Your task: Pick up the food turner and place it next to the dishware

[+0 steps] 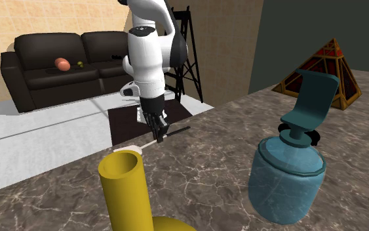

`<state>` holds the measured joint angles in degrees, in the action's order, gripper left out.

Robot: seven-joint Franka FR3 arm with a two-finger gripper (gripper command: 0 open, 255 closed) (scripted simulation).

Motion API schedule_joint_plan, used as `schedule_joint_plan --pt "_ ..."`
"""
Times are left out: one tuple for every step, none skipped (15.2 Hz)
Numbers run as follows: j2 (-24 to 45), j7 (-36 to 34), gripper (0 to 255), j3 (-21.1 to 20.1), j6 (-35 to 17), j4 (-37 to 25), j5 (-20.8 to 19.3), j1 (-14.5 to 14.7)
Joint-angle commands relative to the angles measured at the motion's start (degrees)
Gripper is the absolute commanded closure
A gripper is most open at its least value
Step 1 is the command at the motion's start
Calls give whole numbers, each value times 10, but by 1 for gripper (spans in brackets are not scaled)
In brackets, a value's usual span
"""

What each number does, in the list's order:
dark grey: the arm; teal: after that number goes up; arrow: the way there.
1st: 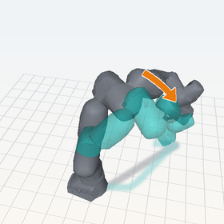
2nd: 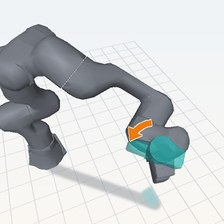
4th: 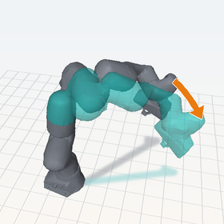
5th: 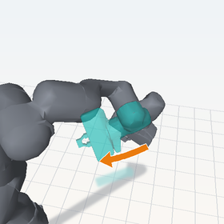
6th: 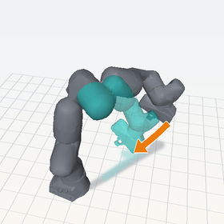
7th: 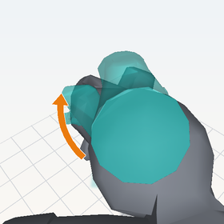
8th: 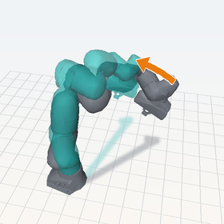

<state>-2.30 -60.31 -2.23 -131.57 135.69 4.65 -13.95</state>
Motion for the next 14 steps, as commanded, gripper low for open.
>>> schedule_joint_plan --pt "0 0 255 0 0 0 0 0" --pt "0 0 255 0 0 0 0 0" --pt "0 0 255 0 0 0 0 0" --pt "0 0 255 0 0 0 0 0" --pt "0 0 255 0 0 0 0 0" --pt "0 0 255 0 0 0 0 0" --pt "0 0 255 0 0 0 0 0" --pt "-5 -1 255 0 8 -3 0 0" --pt "-10 -1 255 0 16 -6 -1 0" --pt "-15 -2 255 0 24 -9 -1 0" --pt "-19 -2 255 0 32 -12 -1 0" --pt "-24 -2 255 0 40 -16 -1 0" --pt "-28 -3 255 0 48 -19 -2 -1" --pt "-32 -3 255 1 55 -23 -2 -1"
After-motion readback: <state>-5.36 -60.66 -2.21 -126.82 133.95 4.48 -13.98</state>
